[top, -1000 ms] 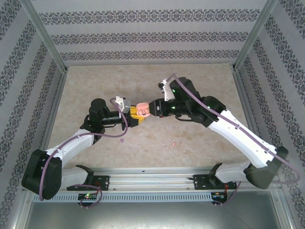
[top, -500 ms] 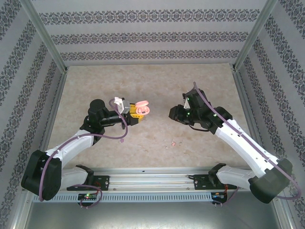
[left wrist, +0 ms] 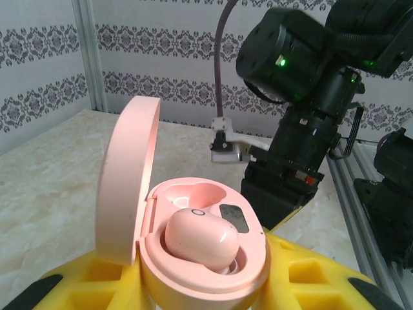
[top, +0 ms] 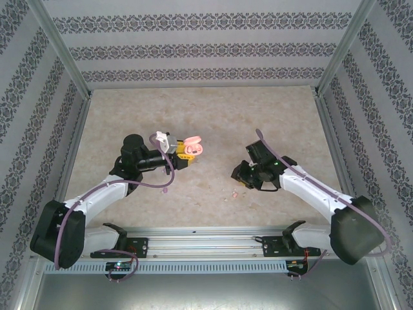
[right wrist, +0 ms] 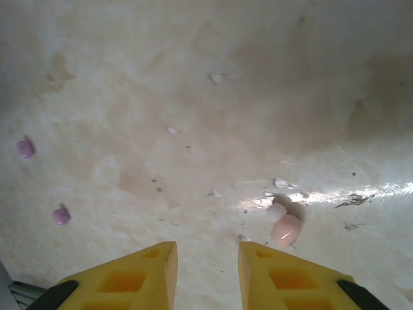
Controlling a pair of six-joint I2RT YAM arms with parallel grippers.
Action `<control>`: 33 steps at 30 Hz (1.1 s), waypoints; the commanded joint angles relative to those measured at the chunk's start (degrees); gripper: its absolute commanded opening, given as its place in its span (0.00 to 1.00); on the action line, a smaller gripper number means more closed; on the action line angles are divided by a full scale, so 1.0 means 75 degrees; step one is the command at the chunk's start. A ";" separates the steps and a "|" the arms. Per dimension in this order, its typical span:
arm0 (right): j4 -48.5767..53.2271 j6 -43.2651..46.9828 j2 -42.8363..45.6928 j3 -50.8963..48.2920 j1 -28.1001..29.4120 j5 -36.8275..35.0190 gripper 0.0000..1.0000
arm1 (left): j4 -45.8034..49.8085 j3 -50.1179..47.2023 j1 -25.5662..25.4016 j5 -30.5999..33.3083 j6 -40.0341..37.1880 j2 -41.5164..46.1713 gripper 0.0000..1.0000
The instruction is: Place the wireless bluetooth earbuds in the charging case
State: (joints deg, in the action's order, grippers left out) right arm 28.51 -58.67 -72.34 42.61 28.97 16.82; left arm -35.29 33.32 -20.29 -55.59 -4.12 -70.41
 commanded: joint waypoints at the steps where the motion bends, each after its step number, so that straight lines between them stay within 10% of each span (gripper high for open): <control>1: -0.0561 -0.0361 -0.0212 -0.0260 -0.0055 0.0229 0.31 | -0.0298 -0.0120 -0.0082 -0.0084 -0.0073 -0.0018 0.14; 24: -0.0496 -0.0436 -0.0581 -0.0547 0.0502 -0.0190 0.32 | -0.0392 -0.0345 -0.0075 -0.0112 0.0057 0.0019 0.14; 33: 0.1300 0.2011 -0.1202 0.1151 0.0735 -0.0825 0.31 | -0.0312 -0.0353 -0.0071 -0.0080 0.0070 0.0060 0.14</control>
State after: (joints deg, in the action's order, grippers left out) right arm 31.09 -53.28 -78.76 46.15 33.30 13.67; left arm -35.42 31.18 -20.32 -55.59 -3.88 -70.52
